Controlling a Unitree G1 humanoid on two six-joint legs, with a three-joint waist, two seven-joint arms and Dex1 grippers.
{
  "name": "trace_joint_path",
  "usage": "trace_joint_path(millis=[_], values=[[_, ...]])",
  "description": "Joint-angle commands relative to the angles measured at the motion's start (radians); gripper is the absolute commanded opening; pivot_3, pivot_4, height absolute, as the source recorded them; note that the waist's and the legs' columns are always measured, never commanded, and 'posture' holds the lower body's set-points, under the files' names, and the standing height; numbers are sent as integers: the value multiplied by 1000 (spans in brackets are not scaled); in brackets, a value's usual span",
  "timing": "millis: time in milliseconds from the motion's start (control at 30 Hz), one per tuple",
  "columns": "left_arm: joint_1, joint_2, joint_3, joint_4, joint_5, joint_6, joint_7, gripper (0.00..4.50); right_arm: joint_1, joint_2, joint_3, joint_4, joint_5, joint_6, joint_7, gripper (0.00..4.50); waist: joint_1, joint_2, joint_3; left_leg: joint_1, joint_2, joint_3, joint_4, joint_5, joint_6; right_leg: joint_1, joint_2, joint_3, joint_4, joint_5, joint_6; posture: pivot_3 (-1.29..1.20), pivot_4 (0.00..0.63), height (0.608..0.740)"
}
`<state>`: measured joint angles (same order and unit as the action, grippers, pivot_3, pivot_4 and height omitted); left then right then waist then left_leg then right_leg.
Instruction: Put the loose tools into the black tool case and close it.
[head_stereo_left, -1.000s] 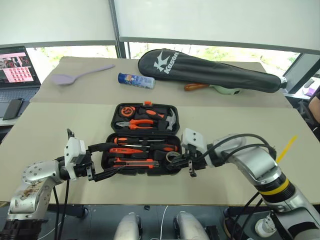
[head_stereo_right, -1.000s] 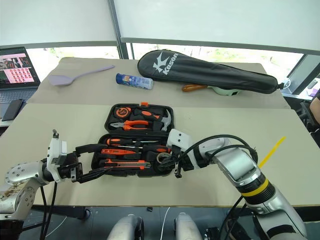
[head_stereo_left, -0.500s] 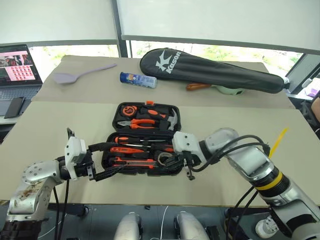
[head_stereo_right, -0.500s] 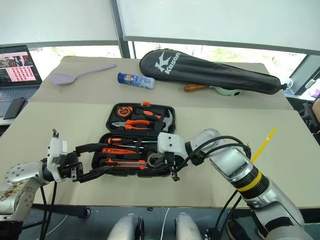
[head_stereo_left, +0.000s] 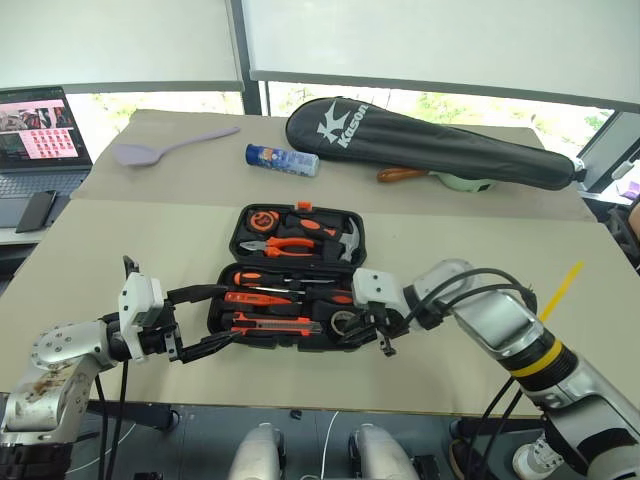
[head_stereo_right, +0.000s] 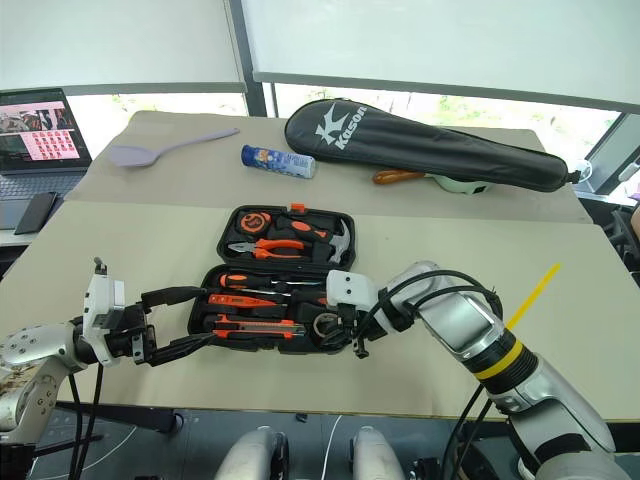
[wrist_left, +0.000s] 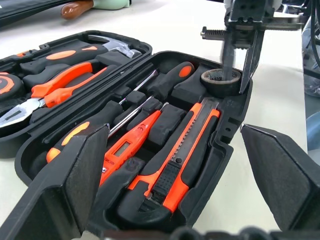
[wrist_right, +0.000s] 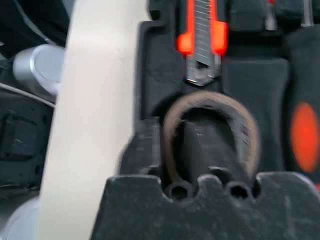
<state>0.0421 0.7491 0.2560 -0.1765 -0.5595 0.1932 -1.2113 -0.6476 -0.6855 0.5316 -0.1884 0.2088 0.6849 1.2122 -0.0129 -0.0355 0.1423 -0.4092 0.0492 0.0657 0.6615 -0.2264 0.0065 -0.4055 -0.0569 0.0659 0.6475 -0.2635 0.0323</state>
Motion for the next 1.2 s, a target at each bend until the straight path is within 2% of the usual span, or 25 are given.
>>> trace_joint_path(millis=[33, 100, 167, 200, 300, 333, 367, 400, 433, 467, 500, 567, 633, 667, 733, 800, 967, 1200], values=[[-1, 6, 26, 24, 0, -33, -8, 4500, 15, -33, -26, -20, 26, -27, 63, 2357, 1, 0, 0, 0, 0, 0, 0, 0, 0, 0, 0, 0, 0, 0, 0, 0, 150, 740], [-2, 1, 32, 43, 8, -45, 4, 4500, 34, -24, -82, -57, 109, -47, 113, 3107, 1, 0, 0, -1, 0, 0, 0, 0, 0, 0, 0, 0, 0, 0, 0, 0, 150, 740], [-4, 3, 40, 63, 8, -46, 10, 4500, 41, -26, -131, -67, 153, -63, 138, 3665, 0, -1, 1, -2, 0, 0, 0, 0, 0, -1, 0, -1, -1, 0, 0, 0, 150, 740], [-11, 4, 53, 88, 11, -36, 34, 4500, 45, -39, -171, -61, 183, -52, 151, 3665, 0, -1, 1, -3, 0, -1, 0, 0, 0, -1, 0, -1, -1, 0, 0, 0, 150, 740], [-32, 14, 83, 155, 21, -11, 96, 3682, 67, -89, -250, -29, 238, -35, 184, 3701, 0, -1, 2, -4, 0, -2, 0, 0, 0, -2, 0, -1, 0, 0, 0, 0, 150, 740], [-37, 17, 86, 169, 27, -9, 105, 3289, 74, -102, -257, -19, 236, -48, 191, 3701, 0, -1, 2, -4, 0, -2, 0, 0, 0, -2, 0, -1, 0, 0, 0, 0, 150, 740], [-51, 20, 91, 189, 38, -2, 131, 3139, 85, -109, -271, 2, 227, -70, 181, 3701, 0, -1, 2, -3, 0, -2, 0, 0, 0, -2, 0, -1, 0, 0, 0, 0, 150, 740], [-62, 20, 93, 202, 45, 1, 148, 2784, 93, -110, -281, 16, 220, -84, 174, 3701, 1, -1, 2, -3, 0, -2, 0, 0, 0, -2, 0, -1, -1, 0, 0, 0, 150, 740], [-101, 17, 87, 238, 72, 12, 200, 2184, 104, -89, -308, 58, 202, -121, 129, 3192, 1, -2, 2, -3, 0, -2, 0, 0, 0, -2, 0, -1, -1, 0, 0, 0, 150, 740], [-140, 14, 76, 272, 100, 22, 246, 2077, 112, -65, -328, 100, 179, -172, 89, 3192, 0, -2, 2, -3, 0, -2, 0, 0, 0, -2, 0, -1, -1, 0, 0, 0, 150, 740], [-182, 6, 60, 305, 130, 20, 284, 1684, 113, -42, -334, 146, 141, -218, 36, 2977, 2, -2, 2, -3, 0, -1, 0, 0, 0, -2, 0, -1, -1, 0, 0, 0, 150, 740], [-252, -10, 20, 354, 174, 25, 326, 1085, 112, -10, -327, 226, 62, -323, -43, 2420, 4, -4, 3, -3, 0, 0, 1, 0, 0, -1, 1, -3, 0, 0, 0, 0, 150, 740], [-306, -30, -14, 393, 202, 30, 349, 235, 107, 18, -318, 287, 8, -399, -86, 1584, 5, -4, 3, -4, -1, 1, 2, 1, -2, 0, 0, -3, 0, 1, 1, 0, 150, 740], [-340, -45, -34, 419, 216, 40, 362, 0, 101, 36, -311, 322, -20, -433, -114, 1278, 4, -4, 3, -4, -2, 2, 2, 1, -2, -1, 0, -3, 0, 1, 1, 0, 150, 740], [-410, -80, -98, 473, 260, 31, 367, 0, 77, 83, -296, 412, -83, -499, -188, 558, 2, -4, 3, -5, -2, 2, 2, 1, -2, -1, -1, -3, 0, 1, 1, 0, 150, 740], [-458, -102, -150, 517, 297, 30, 357, 0, 60, 115, -284, 471, -122, -532, -227, 30, -1, -4, 2, -5, -2, 2, 2, 1, -2, -1, 0, -3, 0, 1, 1, 0, 150, 740], [-505, -131, -198, 510, 281, 82, 308, 0, 54, 152, -288, 463, -115, -537, -204, 30, -2, -2, 4, -6, -1, 2, 2, 1, -2, -2, 1, -3, 0, 1, 1, 0, 150, 740], [-472, -153, -254, 364, 212, 166, 168, 0, 136, 100, -321, 353, -77, -514, -145, 30, 10, -2, 4, -8, -3, 2, 2, 1, -1, -3, -1, -3, 0, 1, 2, 0, 150, 740]])
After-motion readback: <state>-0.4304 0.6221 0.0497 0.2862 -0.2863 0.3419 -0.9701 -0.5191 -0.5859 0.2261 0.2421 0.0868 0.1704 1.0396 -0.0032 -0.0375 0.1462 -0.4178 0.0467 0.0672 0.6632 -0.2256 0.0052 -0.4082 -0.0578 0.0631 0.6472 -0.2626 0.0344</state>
